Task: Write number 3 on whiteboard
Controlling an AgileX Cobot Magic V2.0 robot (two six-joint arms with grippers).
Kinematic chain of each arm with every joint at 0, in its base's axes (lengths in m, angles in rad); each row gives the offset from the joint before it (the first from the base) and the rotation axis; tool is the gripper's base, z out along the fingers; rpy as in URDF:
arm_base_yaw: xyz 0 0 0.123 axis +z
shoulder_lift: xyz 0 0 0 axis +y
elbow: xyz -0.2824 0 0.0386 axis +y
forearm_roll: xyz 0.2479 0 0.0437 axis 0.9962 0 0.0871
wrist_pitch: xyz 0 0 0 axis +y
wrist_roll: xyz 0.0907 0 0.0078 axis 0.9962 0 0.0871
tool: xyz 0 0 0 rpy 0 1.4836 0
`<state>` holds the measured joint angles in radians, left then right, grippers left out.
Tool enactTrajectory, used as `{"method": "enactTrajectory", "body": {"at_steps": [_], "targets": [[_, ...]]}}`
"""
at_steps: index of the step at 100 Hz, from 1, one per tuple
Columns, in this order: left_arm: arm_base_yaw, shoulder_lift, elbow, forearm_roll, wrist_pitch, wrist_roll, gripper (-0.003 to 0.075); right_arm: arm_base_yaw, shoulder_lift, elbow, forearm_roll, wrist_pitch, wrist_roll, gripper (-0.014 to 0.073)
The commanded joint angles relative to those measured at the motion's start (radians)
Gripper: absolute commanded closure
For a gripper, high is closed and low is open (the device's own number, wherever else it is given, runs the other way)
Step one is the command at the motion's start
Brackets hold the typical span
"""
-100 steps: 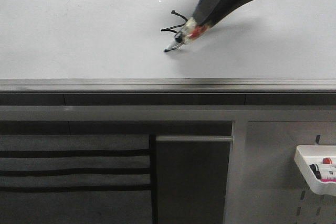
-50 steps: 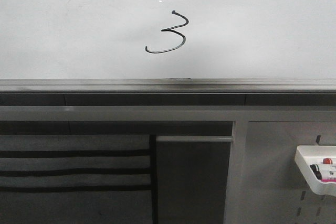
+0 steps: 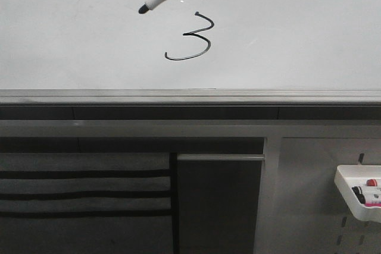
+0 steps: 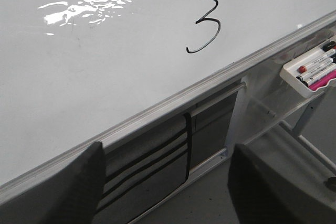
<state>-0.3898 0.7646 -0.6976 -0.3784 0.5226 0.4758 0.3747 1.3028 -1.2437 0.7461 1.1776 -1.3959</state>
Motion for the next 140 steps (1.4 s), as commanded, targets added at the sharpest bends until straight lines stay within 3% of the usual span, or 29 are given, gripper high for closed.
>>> {"method": "enactTrajectory", "body": {"at_steps": [1,9,23,45,64,108,140], "targets": [[-0.018,0.022,-0.028,-0.041,-0.083,0.051,0.0259,0.026,-0.029,-0.021,0.083,-0.065,-0.109,0.0642],[-0.063,0.065,-0.052,-0.093,-0.054,0.19,0.0259,0.063,-0.029,-0.021,0.092,-0.121,-0.182,0.0642],[-0.199,0.172,-0.14,-0.148,0.015,0.37,0.0259,0.116,-0.027,-0.021,0.078,-0.198,-0.2,0.0642],[-0.366,0.33,-0.273,-0.141,0.026,0.446,0.0259,0.123,-0.027,-0.021,0.059,-0.209,-0.218,0.0642],[-0.387,0.389,-0.342,-0.108,0.111,0.446,0.0267,0.123,-0.027,-0.021,0.038,-0.211,-0.218,0.0642],[-0.385,0.387,-0.352,-0.045,0.144,0.446,0.0551,0.123,-0.027,-0.021,0.013,-0.217,-0.218,0.0642],[-0.385,0.387,-0.354,-0.045,0.144,0.446,0.0677,0.123,-0.027,-0.021,0.012,-0.219,-0.218,0.0642]]}}
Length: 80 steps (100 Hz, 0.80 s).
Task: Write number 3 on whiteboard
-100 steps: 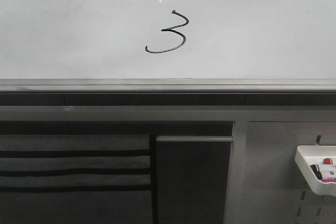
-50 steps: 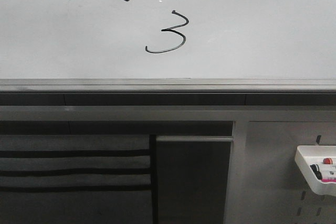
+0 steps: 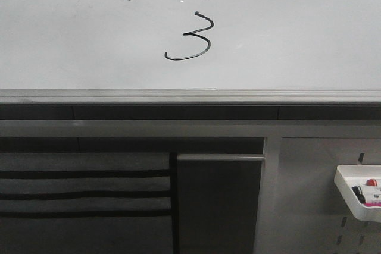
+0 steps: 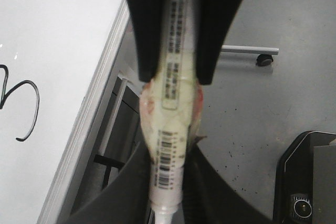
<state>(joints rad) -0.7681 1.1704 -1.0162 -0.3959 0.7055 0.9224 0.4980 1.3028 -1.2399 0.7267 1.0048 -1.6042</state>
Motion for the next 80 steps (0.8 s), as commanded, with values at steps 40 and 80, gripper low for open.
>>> {"method": "enactTrajectory", "body": {"at_steps": [40,80], "targets": [[-0.007,-0.019,-0.036,-0.027,-0.039,0.0,0.0738,-0.001,-0.027,-0.025,0.032,-0.018,-0.008,0.0642],[0.003,-0.019,-0.034,0.008,-0.067,-0.006,0.0738,-0.02,-0.036,-0.025,0.032,-0.111,0.088,0.0239]]}}
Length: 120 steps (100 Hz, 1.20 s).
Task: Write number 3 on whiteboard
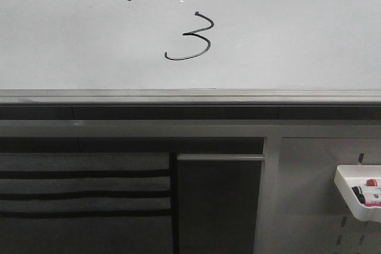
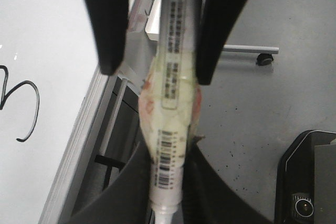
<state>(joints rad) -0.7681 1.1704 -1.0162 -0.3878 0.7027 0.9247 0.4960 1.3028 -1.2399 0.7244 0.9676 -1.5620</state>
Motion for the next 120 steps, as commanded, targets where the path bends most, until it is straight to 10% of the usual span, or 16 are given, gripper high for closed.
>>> {"method": "enactTrajectory", "body": {"at_steps": [1,25,45,120], "targets": [[0.007,-0.019,-0.034,0.001,-0.069,-0.011,0.0738,-0.02,-0.038,-0.025,0.034,-0.08,0.058,0.0237],[0.262,-0.017,0.092,-0.012,-0.308,-0.12,0.0738,-0.255,-0.151,-0.027,0.034,-0.081,0.339,0.023],[0.484,0.038,0.234,-0.313,-0.662,-0.193,0.0738,-0.395,-0.185,-0.027,0.072,0.017,0.392,0.023],[0.507,0.248,0.148,-0.369,-0.821,-0.193,0.0738,-0.399,-0.183,-0.025,0.074,0.04,0.392,0.023]]}}
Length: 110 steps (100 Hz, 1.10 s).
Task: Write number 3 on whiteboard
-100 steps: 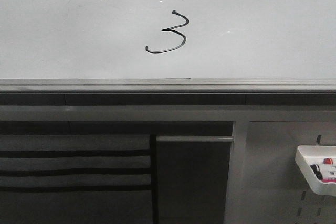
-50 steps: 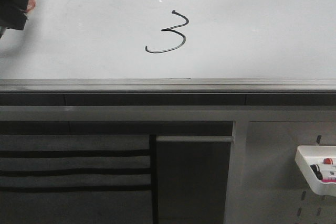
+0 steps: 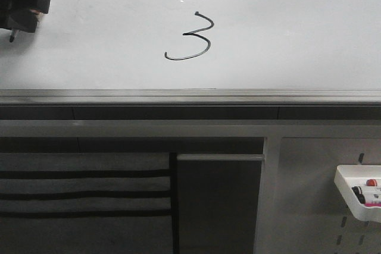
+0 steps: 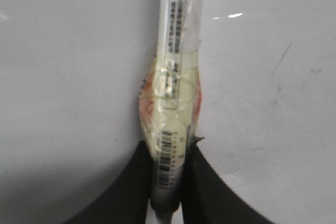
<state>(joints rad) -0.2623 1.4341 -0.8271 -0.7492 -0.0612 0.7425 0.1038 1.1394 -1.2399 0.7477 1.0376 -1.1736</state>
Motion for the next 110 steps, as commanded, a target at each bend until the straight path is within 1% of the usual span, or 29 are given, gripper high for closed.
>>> {"method": "enactTrajectory", "body": {"at_steps": [1,10,15,21,22,25,27,35,36,41,46,51,56,58,66,73,74,75,80,81,82,84,90,95,101,110], "targets": [[0.001,-0.013,-0.04,-0.008,-0.052,-0.011,0.0736,-0.007,-0.02,-0.025,0.051,-0.03,0.003,0.023],[0.001,-0.011,-0.044,-0.008,-0.044,-0.011,0.0717,-0.007,-0.02,-0.025,0.051,-0.022,0.005,0.023],[0.001,-0.011,-0.044,-0.008,-0.044,-0.011,0.0678,-0.007,-0.02,-0.025,0.051,-0.02,0.008,0.023],[0.001,-0.011,-0.044,-0.008,-0.044,-0.011,0.0613,-0.007,-0.02,-0.025,0.051,-0.02,0.025,0.023],[0.001,-0.011,-0.044,-0.008,-0.044,-0.011,0.0585,-0.007,-0.02,-0.025,0.051,-0.02,0.036,0.023],[0.001,-0.011,-0.044,-0.008,-0.044,-0.011,0.0555,-0.007,-0.02,-0.025,0.051,-0.02,0.06,0.023],[0.001,-0.011,-0.044,-0.008,-0.044,-0.011,0.0514,-0.007,-0.02,-0.025,0.051,-0.02,0.08,0.023],[0.001,-0.013,-0.044,-0.008,-0.044,-0.011,0.0414,-0.007,-0.02,-0.025,0.037,-0.001,0.147,0.023],[0.001,-0.013,-0.044,-0.008,-0.044,-0.011,0.0388,-0.007,-0.02,-0.025,0.034,0.001,0.159,0.023],[0.001,-0.023,-0.044,-0.007,-0.041,-0.009,0.0337,-0.007,-0.02,-0.025,0.006,0.013,0.208,0.023],[0.006,-0.039,-0.044,-0.007,-0.023,-0.009,0.0309,-0.007,-0.02,-0.025,-0.04,0.017,0.272,0.023],[0.01,-0.063,-0.044,0.013,0.004,-0.007,0.0305,-0.007,-0.022,-0.025,-0.106,0.01,0.353,0.023],[0.021,-0.094,-0.044,0.042,0.041,-0.007,0.0305,-0.007,-0.031,-0.025,-0.216,-0.007,0.464,0.023],[0.024,-0.109,-0.044,0.058,0.061,-0.007,0.0305,-0.007,-0.035,-0.025,-0.25,-0.011,0.522,0.023],[0.048,-0.171,-0.044,0.122,0.155,-0.007,0.0305,-0.007,-0.053,-0.025,-0.452,-0.016,0.757,0.023],[0.075,-0.233,-0.044,0.172,0.261,-0.007,0.0305,-0.007,-0.075,-0.025,-0.595,0.004,0.937,0.0231],[0.081,-0.247,-0.044,0.184,0.303,-0.007,0.0305,-0.007,-0.08,-0.025,-0.607,0.007,0.953,0.0231],[0.084,-0.254,-0.044,0.19,0.303,-0.007,0.0305,-0.007,-0.082,-0.025,-0.629,0.013,0.984,0.0231],[0.108,-0.303,-0.044,0.234,0.411,-0.018,0.0305,-0.007,-0.103,-0.021,-0.691,0.022,1.069,0.0235],[0.116,-0.318,-0.044,0.243,0.463,-0.024,0.0305,-0.007,-0.11,-0.016,-0.703,0.022,1.089,0.0237],[0.12,-0.325,-0.044,0.248,0.463,-0.028,0.0305,-0.007,-0.114,-0.014,-0.709,0.022,1.099,0.0237],[0.136,-0.349,-0.044,0.267,0.527,-0.046,0.0305,-0.007,-0.128,-0.006,-0.721,0.019,1.115,0.0242],[0.167,-0.412,-0.044,0.286,0.622,-0.1,0.0305,-0.007,-0.171,0.034,-0.726,-0.013,1.147,0.0271],[0.205,-0.466,-0.042,0.286,0.671,-0.132,0.0306,-0.007,-0.214,0.096,-0.721,-0.07,1.152,0.0301],[0.239,-0.535,-0.026,0.286,0.686,-0.141,0.0311,-0.007,-0.282,0.17,-0.714,-0.162,1.153,0.0348],[0.282,-0.632,0.033,0.259,0.644,-0.141,0.033,-0.007,-0.385,0.291,-0.714,-0.299,1.153,0.0427]]}}
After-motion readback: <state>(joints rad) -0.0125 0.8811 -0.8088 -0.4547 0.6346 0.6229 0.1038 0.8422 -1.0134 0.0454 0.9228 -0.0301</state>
